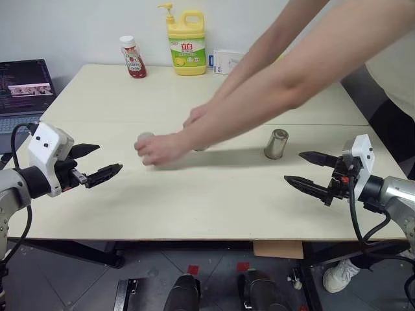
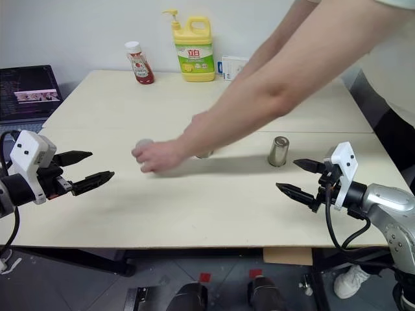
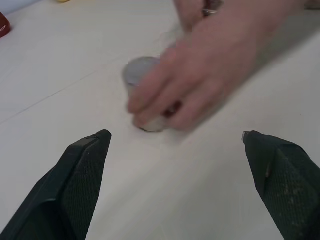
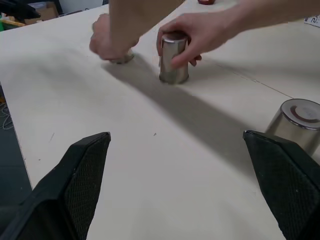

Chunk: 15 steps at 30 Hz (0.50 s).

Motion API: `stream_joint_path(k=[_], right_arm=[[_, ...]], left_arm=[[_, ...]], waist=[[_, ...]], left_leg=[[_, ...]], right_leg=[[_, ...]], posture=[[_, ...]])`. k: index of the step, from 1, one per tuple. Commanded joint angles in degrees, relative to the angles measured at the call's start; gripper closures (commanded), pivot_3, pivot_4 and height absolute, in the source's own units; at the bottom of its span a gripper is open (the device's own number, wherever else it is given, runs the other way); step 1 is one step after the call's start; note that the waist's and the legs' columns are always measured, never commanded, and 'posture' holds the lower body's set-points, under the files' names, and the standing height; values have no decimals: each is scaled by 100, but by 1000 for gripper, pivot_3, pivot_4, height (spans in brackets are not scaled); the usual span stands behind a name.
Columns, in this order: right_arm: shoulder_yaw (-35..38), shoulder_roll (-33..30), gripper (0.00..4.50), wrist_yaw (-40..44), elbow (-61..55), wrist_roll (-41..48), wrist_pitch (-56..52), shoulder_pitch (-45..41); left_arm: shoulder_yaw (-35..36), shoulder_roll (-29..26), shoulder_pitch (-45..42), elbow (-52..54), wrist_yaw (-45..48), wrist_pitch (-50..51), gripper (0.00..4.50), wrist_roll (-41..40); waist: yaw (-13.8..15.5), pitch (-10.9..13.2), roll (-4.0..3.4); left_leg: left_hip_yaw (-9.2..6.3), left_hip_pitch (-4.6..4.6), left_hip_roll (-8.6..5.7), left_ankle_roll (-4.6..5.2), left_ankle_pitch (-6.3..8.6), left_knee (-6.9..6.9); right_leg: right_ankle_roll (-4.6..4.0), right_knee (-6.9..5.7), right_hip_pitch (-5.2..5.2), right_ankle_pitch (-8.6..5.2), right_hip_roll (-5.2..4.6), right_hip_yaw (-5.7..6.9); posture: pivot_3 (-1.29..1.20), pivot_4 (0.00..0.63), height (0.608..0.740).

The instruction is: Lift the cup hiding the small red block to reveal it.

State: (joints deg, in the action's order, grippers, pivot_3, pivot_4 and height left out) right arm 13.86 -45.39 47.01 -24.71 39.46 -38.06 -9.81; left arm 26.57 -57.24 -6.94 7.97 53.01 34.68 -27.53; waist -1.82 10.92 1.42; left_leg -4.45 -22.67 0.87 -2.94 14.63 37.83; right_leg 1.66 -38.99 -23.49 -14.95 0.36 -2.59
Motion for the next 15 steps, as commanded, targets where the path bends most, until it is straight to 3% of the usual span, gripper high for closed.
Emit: stream_joint_path(k=[1,11,15], right_arm=[[18,29,0,-60,-161,7,91,-108],[-138,366,0,-453,-319,220,-76,-296],[-564,665,0,-670,-345,32,-95,-589]], left_arm=[[19,-59,-105,64,-15,-76,30,2],[-124,-74,-269,80,92,-77,30,-89],[-210,-75,-329,109,121,-72,30,-84]], waist=[[0,0,0],[-1,0,0],[-6,1,-2]], left_leg=[[0,0,0,0,0,0],[0,0,0,0,0,0],[0,1,1,0,0,0]], right_leg=[[0,0,0,0,0,0],[0,0,0,0,0,0],[0,-1,0,0,1,0]], posture=[[0,150,740],[0,150,740],[0,150,740]])
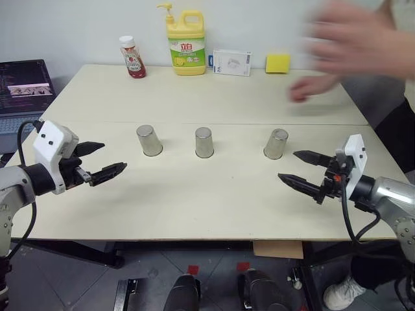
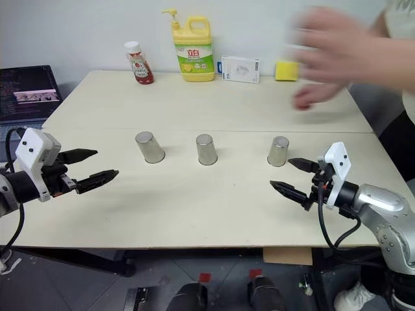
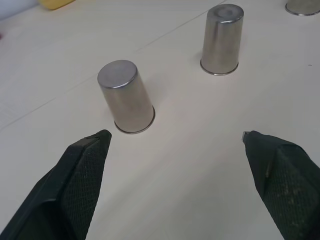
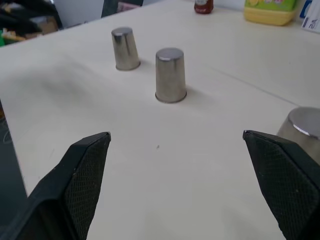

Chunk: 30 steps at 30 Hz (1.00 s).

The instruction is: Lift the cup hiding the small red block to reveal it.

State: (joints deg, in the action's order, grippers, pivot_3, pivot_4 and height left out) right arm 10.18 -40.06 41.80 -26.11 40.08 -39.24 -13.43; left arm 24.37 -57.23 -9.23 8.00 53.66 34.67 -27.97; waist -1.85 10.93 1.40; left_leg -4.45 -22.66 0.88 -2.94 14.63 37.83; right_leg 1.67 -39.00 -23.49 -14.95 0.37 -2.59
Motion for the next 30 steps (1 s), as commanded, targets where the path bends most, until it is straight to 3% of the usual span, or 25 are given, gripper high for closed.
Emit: stream_joint_path(k=[1,8,13,20,30], right_arm=[[-351,233,0,-225,-185,-112,35,-334],[-1548,1164,0,-982,587,-1174,139,-1417],[-2305,2148,0,-1427,1950,-1948,145,-2457],[-2394,3142,0,-1609,4187,-2594,824,-3582],[-1925,3790,0,-1435,6361,-2817,1614,-4573]], left_arm=[[-9,-76,-105,129,76,-56,30,-56],[-60,-66,-21,264,157,0,30,-84],[-207,8,-70,348,143,21,30,-100],[-286,18,-170,355,93,25,30,-108],[-183,-39,-101,461,55,77,30,-144]], waist=[[-4,0,0],[-11,1,-2],[-36,2,-3],[-23,2,-3],[-50,3,-4]], left_leg=[[0,0,1,0,0,0],[0,-3,2,0,0,-1],[2,-3,4,0,0,-2],[4,-16,-1,-1,0,-3],[3,-19,0,-1,0,-12]], right_leg=[[0,0,0,0,1,0],[-1,-1,-5,0,2,0],[-7,-3,-11,4,3,0],[-33,-3,-24,20,2,-2],[-37,-4,-32,22,3,0]], posture=[[0,150,740],[0,150,740],[0,150,740],[0,150,740],[0,150,740]])
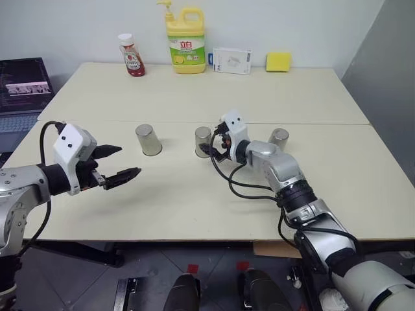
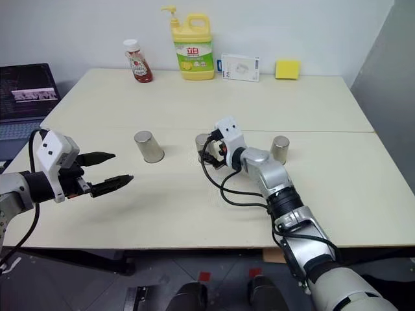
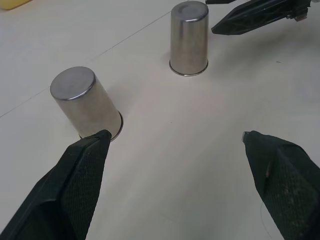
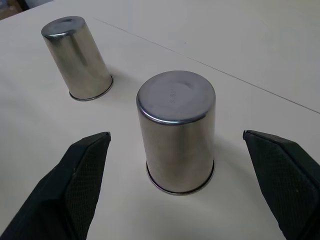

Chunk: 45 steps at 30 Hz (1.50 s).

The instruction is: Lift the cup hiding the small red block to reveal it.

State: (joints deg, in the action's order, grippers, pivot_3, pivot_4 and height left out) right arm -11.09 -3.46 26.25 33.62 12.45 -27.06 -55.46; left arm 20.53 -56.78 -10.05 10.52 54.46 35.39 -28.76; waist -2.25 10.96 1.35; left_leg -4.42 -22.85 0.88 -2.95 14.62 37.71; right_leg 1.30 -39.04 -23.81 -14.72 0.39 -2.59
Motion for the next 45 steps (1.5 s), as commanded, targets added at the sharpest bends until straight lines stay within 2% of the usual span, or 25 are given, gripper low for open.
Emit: stream_joint_path(k=[1,14,17,22,25,30,38,41,45], right_arm=[[232,166,0,129,561,-78,482,-450],[648,777,0,14,3136,-492,1919,-1563],[728,843,489,-58,3383,-573,2081,-1649],[818,898,1779,-94,3478,-688,2289,-1649],[901,907,1924,-112,3412,-707,2425,-1643],[1028,721,1924,87,2317,-507,2374,-1474],[731,-84,1925,245,-976,-482,11,-47],[616,-331,1925,219,-1482,-542,-400,348],[576,-397,1925,49,-1400,-655,-484,534]], left_arm=[[207,-86,-14,216,-27,12,30,-67],[255,-122,-34,339,-98,130,30,-73],[295,-138,-35,337,-117,145,0,-70],[306,-128,-21,345,-150,146,0,-76],[269,-101,-44,337,-169,137,0,-67],[269,-70,-44,358,-172,162,0,-112],[77,-38,-166,457,-61,238,0,-242],[-85,-53,-362,394,21,235,0,-295],[-348,-171,-466,321,288,197,0,-234]], waist=[[-24,0,0],[-102,1,-2],[-102,1,-2],[-104,1,-1],[-106,1,-1],[-105,1,-2],[-61,-1,1],[-65,-1,1],[-134,-1,1]], left_leg=[[0,1,1,0,0,0],[0,1,1,0,0,-10],[-1,1,1,0,0,-21],[0,2,1,-6,-4,-44],[0,3,2,-14,-9,-63],[0,-1,2,-15,-9,-70],[-6,-3,-7,-15,-9,-69],[-3,-3,-11,-15,-9,-67],[0,2,-7,-14,-11,-67]], right_leg=[[0,-1,0,0,0,0],[-2,-4,-8,1,2,-1],[-3,-4,-13,2,1,-1],[-5,-4,-23,3,1,-2],[-10,-4,-28,5,1,-1],[-13,-2,-33,4,0,0],[-13,0,-28,4,-14,5],[-12,-1,-29,4,-16,4],[-12,-5,-30,4,-8,0]], posture=[[0,150,740],[0,150,740],[0,150,740],[0,150,740],[0,150,740],[0,150,740],[0,150,740],[0,150,740],[0,150,740]])
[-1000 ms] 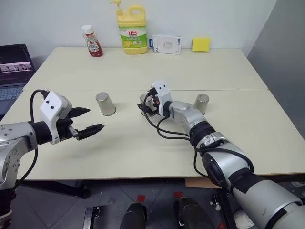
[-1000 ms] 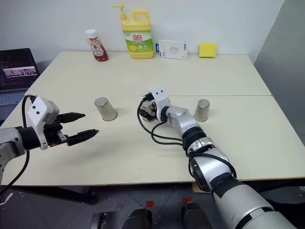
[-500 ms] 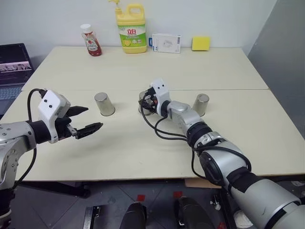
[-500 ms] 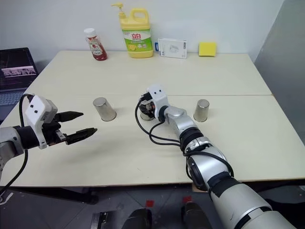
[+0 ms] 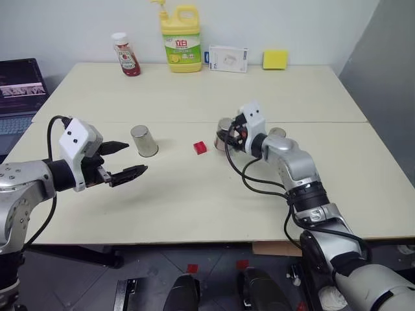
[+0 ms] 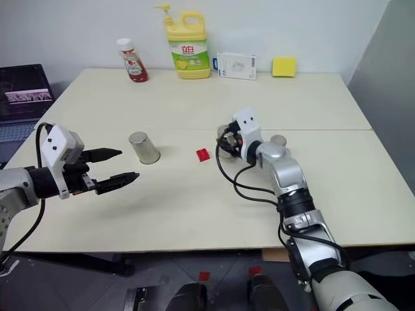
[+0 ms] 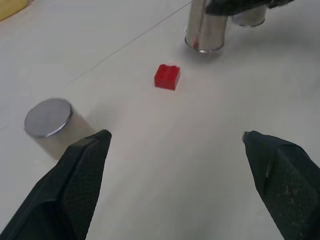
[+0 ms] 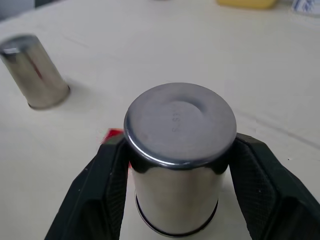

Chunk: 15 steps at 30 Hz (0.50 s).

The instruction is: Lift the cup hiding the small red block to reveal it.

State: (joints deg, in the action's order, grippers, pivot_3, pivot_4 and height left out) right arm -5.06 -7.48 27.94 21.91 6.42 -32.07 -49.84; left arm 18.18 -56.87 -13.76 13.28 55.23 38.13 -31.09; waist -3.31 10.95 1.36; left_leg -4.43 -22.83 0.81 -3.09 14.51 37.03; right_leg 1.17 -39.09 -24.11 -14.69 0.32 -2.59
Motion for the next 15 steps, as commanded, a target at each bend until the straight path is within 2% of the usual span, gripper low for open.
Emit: stream_joint_path(k=[1,3,5,10,15], right_arm=[[-37,18,1925,-162,-135,-84,50,-16],[-47,41,1925,-256,30,-150,115,-22],[-33,57,1223,-325,135,-165,156,-42],[186,122,86,-343,-49,102,47,-83],[479,4,34,-233,-1173,461,74,-102]], left_arm=[[-182,-195,-105,17,282,-99,0,35],[-255,-221,-125,-3,379,-94,0,30],[-299,-217,-144,4,425,-106,0,25],[-306,-166,-171,-5,420,-127,0,56],[-233,-94,-129,-49,224,-197,0,164]], waist=[[-51,0,0],[-84,0,0],[-92,0,0],[-95,0,0],[-91,0,-1]], left_leg=[[3,2,5,0,0,-1],[4,4,11,0,0,-2],[2,3,15,0,0,-3],[3,-1,10,0,0,-2],[1,-3,9,0,0,-2]], right_leg=[[0,0,-1,0,6,-4],[0,-1,-1,0,11,-4],[-1,-1,-2,0,15,-1],[0,2,-2,0,11,-4],[0,2,-3,0,10,-2]], posture=[[0,150,740],[0,150,740],[0,150,740],[0,150,740],[0,150,740]])
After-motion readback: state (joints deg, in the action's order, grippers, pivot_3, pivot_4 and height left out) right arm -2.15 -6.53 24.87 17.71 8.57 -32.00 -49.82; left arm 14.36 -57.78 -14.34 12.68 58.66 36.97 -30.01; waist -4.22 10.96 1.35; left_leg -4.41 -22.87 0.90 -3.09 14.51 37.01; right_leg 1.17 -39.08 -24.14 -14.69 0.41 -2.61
